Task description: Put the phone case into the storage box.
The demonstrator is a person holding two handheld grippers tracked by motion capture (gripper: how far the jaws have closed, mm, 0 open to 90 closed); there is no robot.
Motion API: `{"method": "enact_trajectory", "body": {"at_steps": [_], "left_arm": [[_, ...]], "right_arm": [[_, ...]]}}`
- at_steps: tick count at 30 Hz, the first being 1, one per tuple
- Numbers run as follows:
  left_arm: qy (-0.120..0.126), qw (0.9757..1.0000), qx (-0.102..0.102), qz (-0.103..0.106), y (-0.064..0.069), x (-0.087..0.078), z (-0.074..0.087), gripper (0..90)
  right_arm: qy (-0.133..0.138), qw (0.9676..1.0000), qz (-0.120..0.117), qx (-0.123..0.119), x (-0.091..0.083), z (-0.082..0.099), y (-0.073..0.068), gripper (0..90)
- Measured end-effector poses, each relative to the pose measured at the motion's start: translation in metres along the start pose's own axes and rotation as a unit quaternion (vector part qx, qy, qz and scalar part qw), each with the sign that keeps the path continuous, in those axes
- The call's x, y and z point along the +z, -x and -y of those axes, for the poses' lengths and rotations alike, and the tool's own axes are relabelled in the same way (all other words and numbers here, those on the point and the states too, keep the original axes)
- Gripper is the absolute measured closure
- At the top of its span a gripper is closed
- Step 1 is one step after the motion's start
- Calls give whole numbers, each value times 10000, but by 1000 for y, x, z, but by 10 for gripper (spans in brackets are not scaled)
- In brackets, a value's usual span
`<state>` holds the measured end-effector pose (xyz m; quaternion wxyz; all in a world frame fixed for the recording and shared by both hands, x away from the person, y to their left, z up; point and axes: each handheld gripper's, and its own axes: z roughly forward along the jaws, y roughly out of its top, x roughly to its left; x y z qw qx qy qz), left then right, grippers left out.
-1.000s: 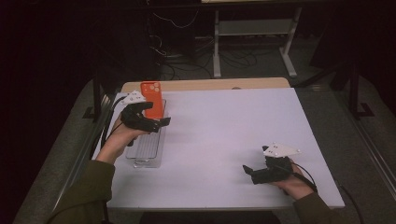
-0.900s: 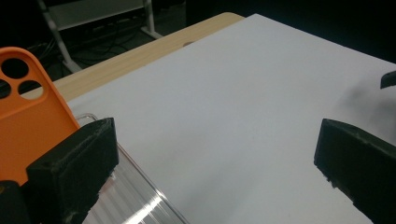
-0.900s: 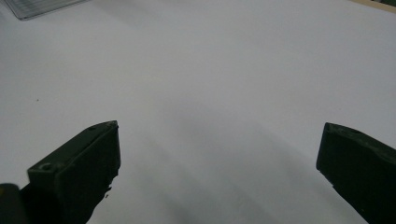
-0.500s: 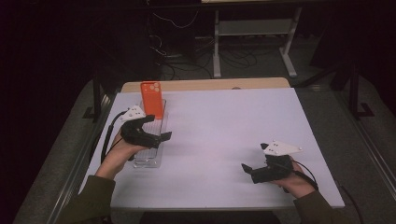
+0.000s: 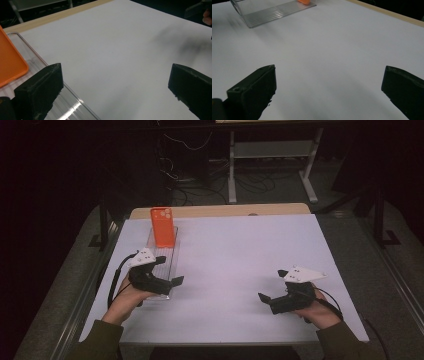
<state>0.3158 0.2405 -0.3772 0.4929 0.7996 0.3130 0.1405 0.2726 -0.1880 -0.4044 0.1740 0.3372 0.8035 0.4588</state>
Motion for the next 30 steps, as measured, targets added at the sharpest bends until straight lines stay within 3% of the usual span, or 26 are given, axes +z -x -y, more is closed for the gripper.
{"method": "enact_trajectory", "body": {"at_steps": [12,14,17,30], "left_arm": [[94,10000,-21,14,5,-7,24,0],[106,9999,61,-6,4,-9,27,0],[121,9999,-7,61,4,-10,31,0],[98,9999,-43,98,2,-9,34,0]], "right_arm": [[48,10000,-49,3,-3,-3,1,0],[61,10000,-54,19,-4,-3,2,0],[83,9999,-51,25,-5,-4,2,0],[87,9999,-43,46,-5,-3,3,0]]}}
